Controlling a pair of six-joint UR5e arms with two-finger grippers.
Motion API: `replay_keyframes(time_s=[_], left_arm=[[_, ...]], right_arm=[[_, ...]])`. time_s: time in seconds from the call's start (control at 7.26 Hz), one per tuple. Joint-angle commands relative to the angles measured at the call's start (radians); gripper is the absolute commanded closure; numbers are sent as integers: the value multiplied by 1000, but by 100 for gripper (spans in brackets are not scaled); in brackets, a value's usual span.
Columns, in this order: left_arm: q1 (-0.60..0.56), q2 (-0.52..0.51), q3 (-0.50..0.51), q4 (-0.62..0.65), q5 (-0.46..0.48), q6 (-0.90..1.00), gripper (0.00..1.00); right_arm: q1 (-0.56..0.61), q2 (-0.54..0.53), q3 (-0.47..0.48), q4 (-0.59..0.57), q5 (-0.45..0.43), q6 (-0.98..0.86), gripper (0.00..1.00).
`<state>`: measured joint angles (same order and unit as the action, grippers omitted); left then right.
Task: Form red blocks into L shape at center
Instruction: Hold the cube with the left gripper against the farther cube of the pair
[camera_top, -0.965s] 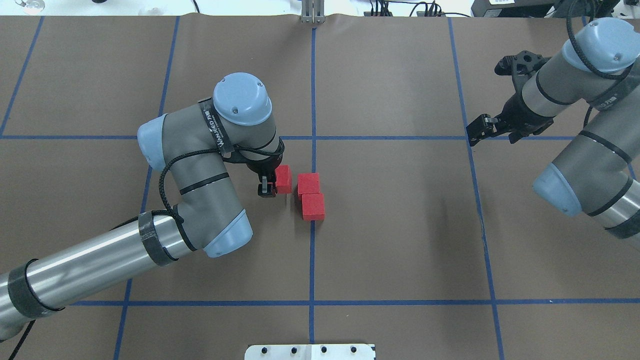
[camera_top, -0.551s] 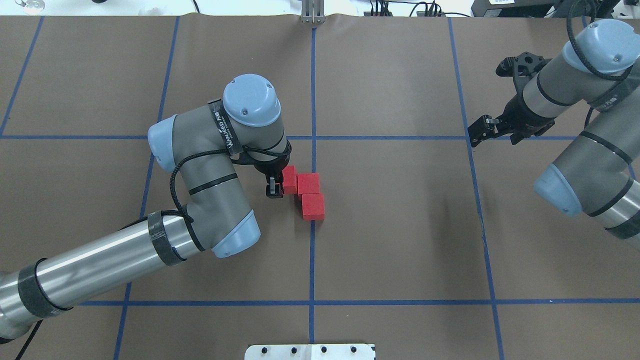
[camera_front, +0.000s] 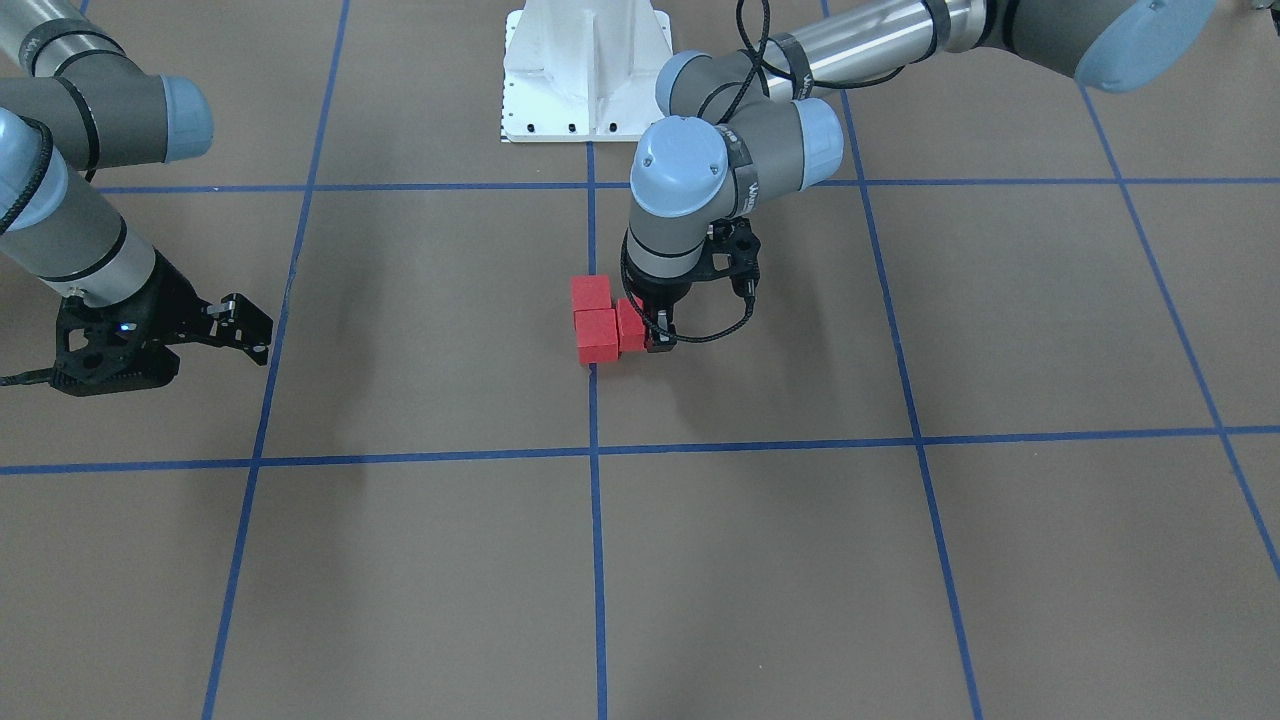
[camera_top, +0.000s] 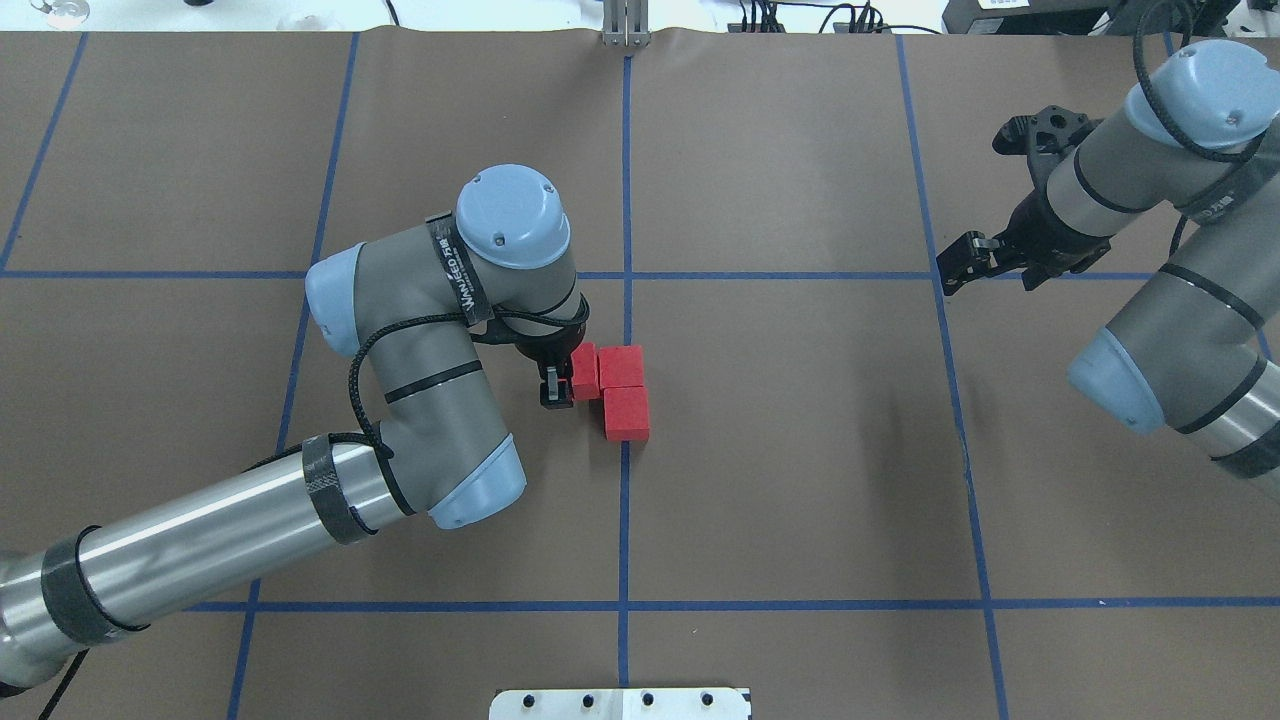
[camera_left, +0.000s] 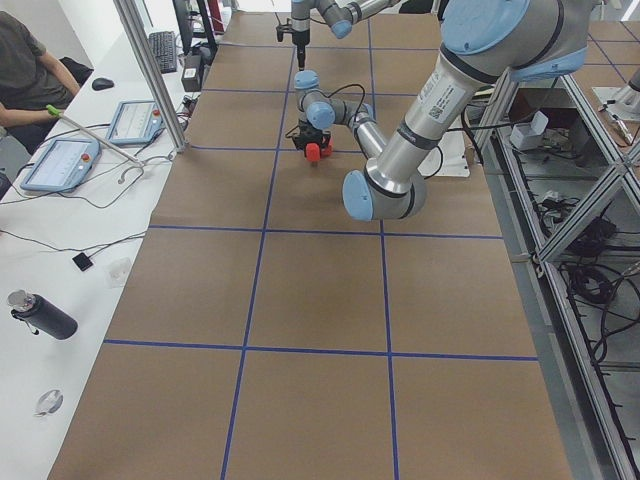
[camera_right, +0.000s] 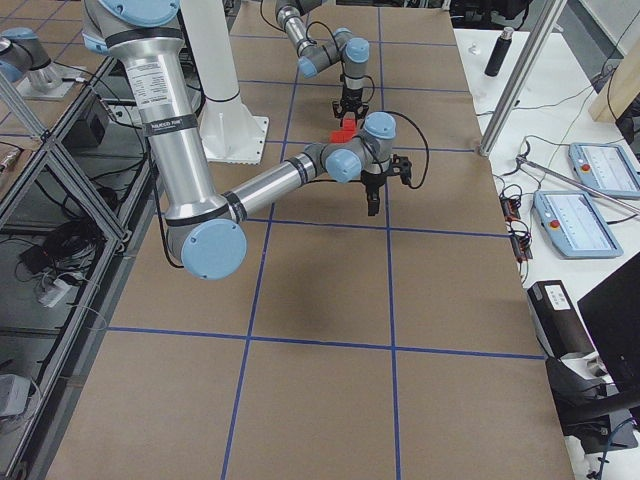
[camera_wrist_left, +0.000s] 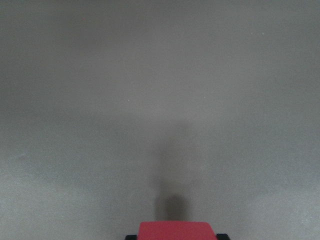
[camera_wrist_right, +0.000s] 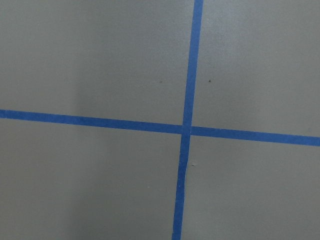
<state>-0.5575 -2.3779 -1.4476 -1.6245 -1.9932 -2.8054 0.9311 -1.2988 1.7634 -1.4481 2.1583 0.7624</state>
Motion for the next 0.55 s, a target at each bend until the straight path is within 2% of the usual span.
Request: replay_keyframes(time_s=[0.0,0.41], left_arm=[[1,0,4,0,1,1,100],[1,0,7,0,14,1,100]], right_arm=[[0,-1,1,0,0,1,0],[0,-1,-1,0,0,0,0]])
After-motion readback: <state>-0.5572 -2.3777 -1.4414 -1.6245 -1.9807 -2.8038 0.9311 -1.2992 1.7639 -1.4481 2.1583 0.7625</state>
